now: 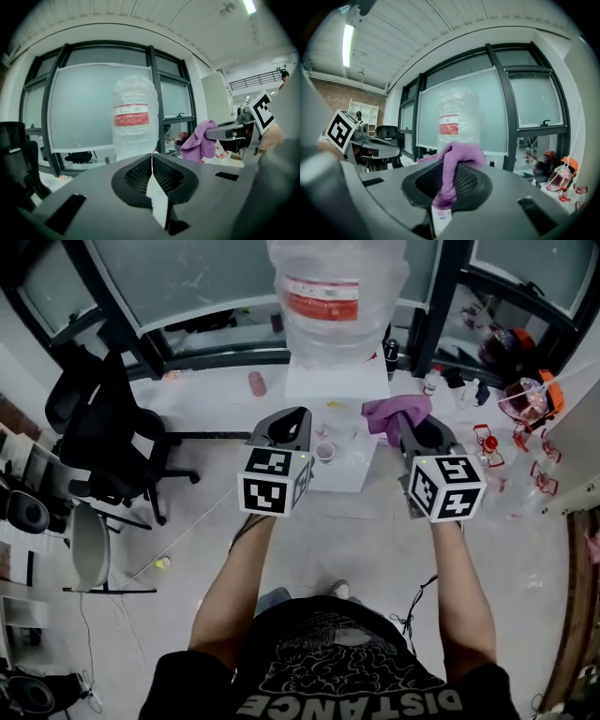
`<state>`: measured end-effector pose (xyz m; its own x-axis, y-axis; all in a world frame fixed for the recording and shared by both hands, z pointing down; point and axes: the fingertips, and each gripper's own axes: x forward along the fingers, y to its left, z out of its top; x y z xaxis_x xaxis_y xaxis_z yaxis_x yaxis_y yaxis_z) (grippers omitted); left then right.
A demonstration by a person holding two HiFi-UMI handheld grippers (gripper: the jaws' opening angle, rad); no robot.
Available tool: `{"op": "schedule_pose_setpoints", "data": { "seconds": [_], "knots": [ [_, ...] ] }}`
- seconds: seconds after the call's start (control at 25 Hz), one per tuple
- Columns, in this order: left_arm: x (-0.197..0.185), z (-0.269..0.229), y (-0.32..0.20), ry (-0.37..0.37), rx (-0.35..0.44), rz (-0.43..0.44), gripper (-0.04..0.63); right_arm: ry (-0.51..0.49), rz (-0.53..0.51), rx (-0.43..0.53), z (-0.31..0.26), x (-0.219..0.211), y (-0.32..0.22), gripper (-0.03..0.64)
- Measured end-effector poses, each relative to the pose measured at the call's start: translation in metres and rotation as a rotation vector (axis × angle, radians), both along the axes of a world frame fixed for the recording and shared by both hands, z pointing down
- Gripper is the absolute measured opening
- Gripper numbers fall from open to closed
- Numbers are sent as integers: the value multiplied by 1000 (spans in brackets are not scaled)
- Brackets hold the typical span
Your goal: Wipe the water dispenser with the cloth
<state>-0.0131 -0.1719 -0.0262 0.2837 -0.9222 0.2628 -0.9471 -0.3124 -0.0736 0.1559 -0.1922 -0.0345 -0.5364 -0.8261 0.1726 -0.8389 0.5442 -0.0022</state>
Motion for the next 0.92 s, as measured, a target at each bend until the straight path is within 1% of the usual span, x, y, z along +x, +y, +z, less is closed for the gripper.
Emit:
{"op": "schedule_pose_setpoints", "data": {
  "seconds": [0.16,0.64,0.92],
  "knots": [
    [2,7,-6,-4,-15,-21,28,1,-10,-4,10,5,-5,41],
    [26,11,-15,-16,-23,9,28,9,-9,-5,15,14,-9,41],
    [28,13,-12,-23,-30,14,28,11,1,-9,18,19,-7,42]
  ]
}}
